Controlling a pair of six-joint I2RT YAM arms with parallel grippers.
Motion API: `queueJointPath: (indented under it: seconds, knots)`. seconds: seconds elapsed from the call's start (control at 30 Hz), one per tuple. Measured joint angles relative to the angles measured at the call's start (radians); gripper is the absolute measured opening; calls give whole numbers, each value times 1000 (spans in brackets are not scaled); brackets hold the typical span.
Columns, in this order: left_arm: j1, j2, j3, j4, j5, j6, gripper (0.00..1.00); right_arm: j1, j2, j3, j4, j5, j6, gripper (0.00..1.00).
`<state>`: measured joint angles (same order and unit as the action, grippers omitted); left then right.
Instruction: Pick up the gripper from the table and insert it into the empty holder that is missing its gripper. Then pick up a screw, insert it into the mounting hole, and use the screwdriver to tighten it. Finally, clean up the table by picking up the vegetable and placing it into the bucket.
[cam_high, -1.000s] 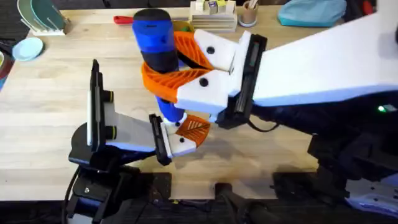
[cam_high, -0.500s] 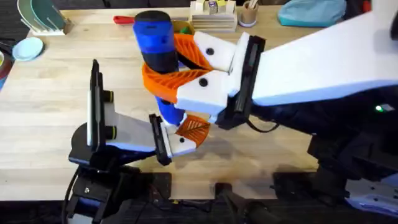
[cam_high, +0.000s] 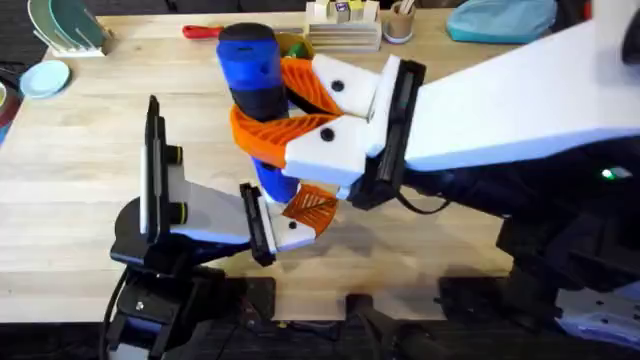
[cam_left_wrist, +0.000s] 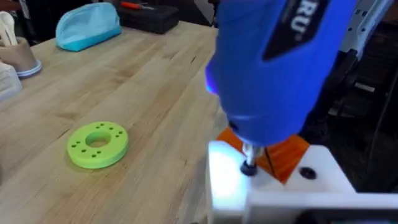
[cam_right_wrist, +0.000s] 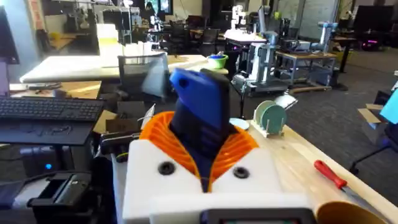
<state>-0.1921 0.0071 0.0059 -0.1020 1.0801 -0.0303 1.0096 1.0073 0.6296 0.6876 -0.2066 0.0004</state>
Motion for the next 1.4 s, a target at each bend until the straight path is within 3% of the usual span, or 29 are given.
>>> queueJointPath:
  seconds: [0.97, 1.4]
  knots:
    - [0, 0, 0, -1, 1, -2, 7, 0, -15, 1, -55, 28, -8, 18]
    - [0, 0, 0, 0, 0, -3, 7, 0, -10, 0, -6, 30, -9, 18]
